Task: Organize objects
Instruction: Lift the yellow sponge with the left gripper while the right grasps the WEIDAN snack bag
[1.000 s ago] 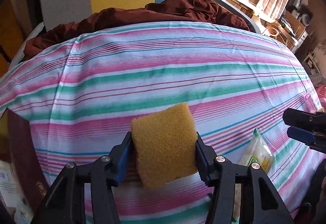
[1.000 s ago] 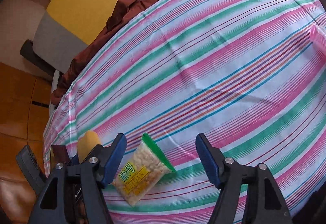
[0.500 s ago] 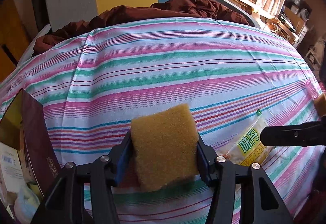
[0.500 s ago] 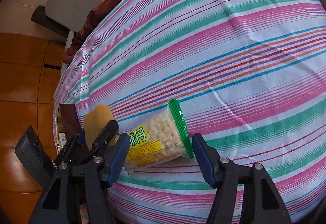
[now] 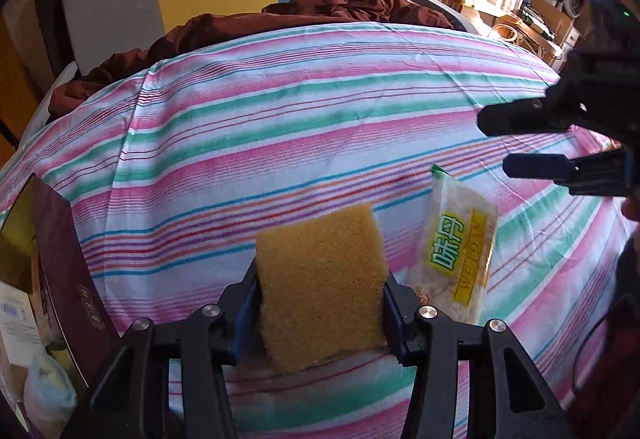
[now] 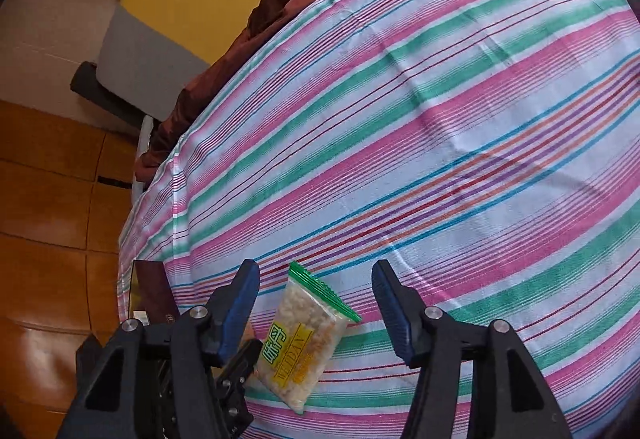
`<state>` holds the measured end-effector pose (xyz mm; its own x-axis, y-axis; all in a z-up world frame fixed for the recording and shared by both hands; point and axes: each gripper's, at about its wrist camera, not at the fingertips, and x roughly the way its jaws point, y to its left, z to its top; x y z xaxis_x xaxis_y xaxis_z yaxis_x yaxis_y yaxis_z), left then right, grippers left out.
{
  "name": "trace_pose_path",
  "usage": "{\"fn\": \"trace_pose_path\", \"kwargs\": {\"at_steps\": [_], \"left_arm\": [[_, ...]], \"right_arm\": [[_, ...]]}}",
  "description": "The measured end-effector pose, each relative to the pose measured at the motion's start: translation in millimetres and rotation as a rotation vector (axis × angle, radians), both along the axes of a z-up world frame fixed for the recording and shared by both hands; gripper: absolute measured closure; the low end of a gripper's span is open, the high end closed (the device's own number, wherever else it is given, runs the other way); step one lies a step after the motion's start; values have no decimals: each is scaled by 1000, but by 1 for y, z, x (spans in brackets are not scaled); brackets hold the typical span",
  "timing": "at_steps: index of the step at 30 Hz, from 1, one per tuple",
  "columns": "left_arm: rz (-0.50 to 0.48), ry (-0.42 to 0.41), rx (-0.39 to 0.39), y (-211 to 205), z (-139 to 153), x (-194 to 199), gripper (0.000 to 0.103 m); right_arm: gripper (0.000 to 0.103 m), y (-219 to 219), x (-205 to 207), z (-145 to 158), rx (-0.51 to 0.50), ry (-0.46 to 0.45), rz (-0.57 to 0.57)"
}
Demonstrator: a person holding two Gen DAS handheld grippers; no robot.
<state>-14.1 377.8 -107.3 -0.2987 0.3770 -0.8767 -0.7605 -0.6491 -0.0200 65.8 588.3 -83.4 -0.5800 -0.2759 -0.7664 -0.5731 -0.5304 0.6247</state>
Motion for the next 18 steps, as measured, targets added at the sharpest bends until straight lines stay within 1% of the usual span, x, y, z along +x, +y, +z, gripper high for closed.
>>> {"fn": "trace_pose_path", "kwargs": {"at_steps": [2, 5, 6, 9, 10, 16, 18], "left_arm": [[-25, -3, 8, -1, 0, 13, 51], [-41, -15, 16, -1, 1, 26, 51], [-51, -30, 23, -1, 1, 30, 51], [-60, -63, 31, -3, 3, 40, 51], [-62, -75, 33, -5, 4, 43, 50], [-33, -99, 41, -10, 4, 42, 50], [-12, -101, 41, -10, 5, 39, 50]], "right_arm": [[42, -2, 0, 1, 10, -13, 15], [42, -11, -2, -5, 55, -110, 45], [42, -13, -2, -4, 70, -123, 54], [42, -22, -6, -7, 62, -132, 98], [42, -26, -8, -8, 74, -146, 119], [42, -65, -30, -10, 176, -183, 279], [42, -77, -34, -11, 243, -211, 315]]}}
